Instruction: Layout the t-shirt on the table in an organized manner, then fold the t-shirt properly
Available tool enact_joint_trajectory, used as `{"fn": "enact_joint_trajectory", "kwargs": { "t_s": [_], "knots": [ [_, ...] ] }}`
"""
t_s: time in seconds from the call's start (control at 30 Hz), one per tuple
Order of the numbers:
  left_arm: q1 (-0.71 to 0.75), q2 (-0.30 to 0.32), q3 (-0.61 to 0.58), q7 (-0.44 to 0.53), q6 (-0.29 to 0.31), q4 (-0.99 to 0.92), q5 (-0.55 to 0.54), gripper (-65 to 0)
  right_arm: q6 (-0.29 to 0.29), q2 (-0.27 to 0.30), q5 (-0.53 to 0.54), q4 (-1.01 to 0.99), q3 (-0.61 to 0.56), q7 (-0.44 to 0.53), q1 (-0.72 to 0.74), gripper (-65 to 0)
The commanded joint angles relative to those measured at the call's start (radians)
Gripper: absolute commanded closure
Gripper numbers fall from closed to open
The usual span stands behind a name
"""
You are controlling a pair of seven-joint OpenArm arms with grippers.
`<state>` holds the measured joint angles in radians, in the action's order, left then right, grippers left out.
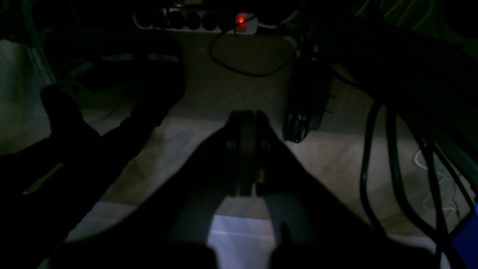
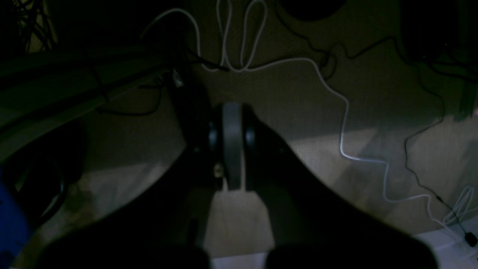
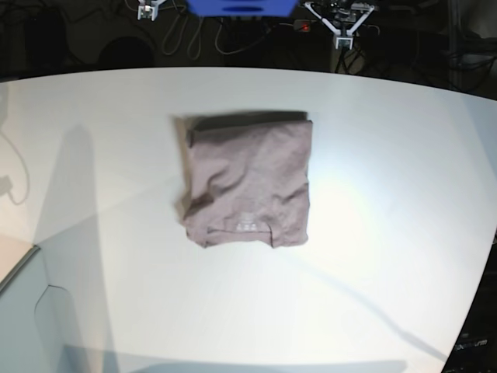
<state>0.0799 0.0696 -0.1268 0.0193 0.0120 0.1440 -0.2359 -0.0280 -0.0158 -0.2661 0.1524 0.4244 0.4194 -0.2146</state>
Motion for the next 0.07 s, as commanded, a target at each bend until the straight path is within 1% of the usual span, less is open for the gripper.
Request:
{"fn": "enact_joint_trajectory", "kwargs": {
  "t_s": [0.0,0.03],
  "knots": [
    [0.004,0.006,0.000,0.001,0.001,0.003,-0.004,-0.1,0.006,0.004,-0.003,0.000,0.000,0.011,-0.010,0.0],
    [0.004,0.005,0.002,0.001,0.001,0.003,-0.004,-0.1,0.006,0.004,-0.003,0.000,0.000,0.011,-0.010,0.0]
  ]
}}
